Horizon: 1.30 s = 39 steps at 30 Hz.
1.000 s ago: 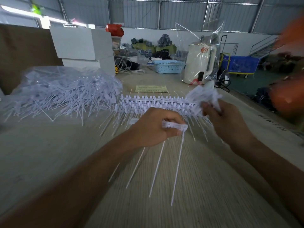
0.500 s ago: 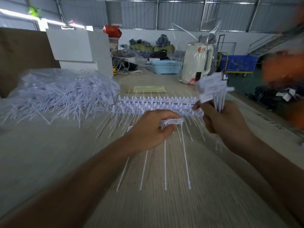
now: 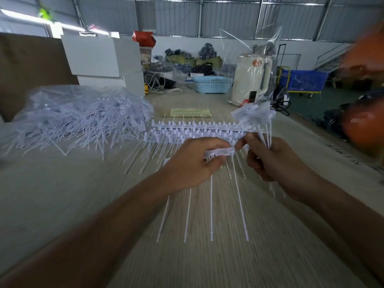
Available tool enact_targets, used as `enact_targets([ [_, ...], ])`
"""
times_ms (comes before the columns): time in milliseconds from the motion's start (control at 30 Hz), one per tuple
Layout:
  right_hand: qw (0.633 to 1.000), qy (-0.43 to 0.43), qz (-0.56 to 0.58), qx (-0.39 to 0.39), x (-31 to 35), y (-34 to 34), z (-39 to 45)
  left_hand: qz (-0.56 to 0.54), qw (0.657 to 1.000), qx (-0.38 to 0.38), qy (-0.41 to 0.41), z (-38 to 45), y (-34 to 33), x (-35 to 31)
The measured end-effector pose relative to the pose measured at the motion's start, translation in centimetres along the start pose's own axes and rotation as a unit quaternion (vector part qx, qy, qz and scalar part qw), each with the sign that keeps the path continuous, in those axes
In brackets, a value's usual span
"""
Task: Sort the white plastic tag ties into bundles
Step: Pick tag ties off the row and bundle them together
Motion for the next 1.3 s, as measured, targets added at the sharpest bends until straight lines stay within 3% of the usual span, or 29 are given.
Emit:
enact_targets([
  [233, 0.997, -0.071, -0.002, -0.021, -0.4, -0.8, -0.1, -0.022, 0.998, -0.055, 0.0, 0.0, 0.4, -0.4],
  [433, 0.994, -0.106, 0.012, 0.012, -0.5, -0.9, -0.4, -0.06, 0.998, -0.009, -0.003, -0.2, 0.0, -0.3],
  [567, 0.989, -0.131, 0.065, -0.019, -0.6, -0.5, -0.1, 0.014, 1.0, -0.004, -0.005, -0.1, 0.2, 0.5],
  [800, 0.994, -0.096, 0.053, 0.014, -0.6, -0.8, 0.0, 0.137, 0.989, -0.027, -0.041, 0.3, 0.3, 0.5],
  [933, 0.999, -0.023, -0.022, 0.02, -0.1, -0.6, -0.1, 0.071, 0.996, -0.023, -0.046, 0.2, 0.3, 0.3],
  [1067, 0.994, 0.053, -0.097, 0.015, 0.7, -0.9, -0.2, -0.03, 0.999, 0.004, 0.028, 0.4, 0.0, 1.1],
  [1300, 0.995, -0.096, 0.018, 0.008, -0.1, -1.1, -0.3, -0.065, 0.997, -0.022, 0.025, 0.4, 0.4, 1.1],
])
Point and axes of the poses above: each hand's wrist, its own z-axis towards the middle knuckle, its own y-axis out of the back of the hand, x = y × z, the point moved 4 cm from there along z, towards the middle knuckle, and after that the axes turned 14 degrees about z, right-handed, at the moved point
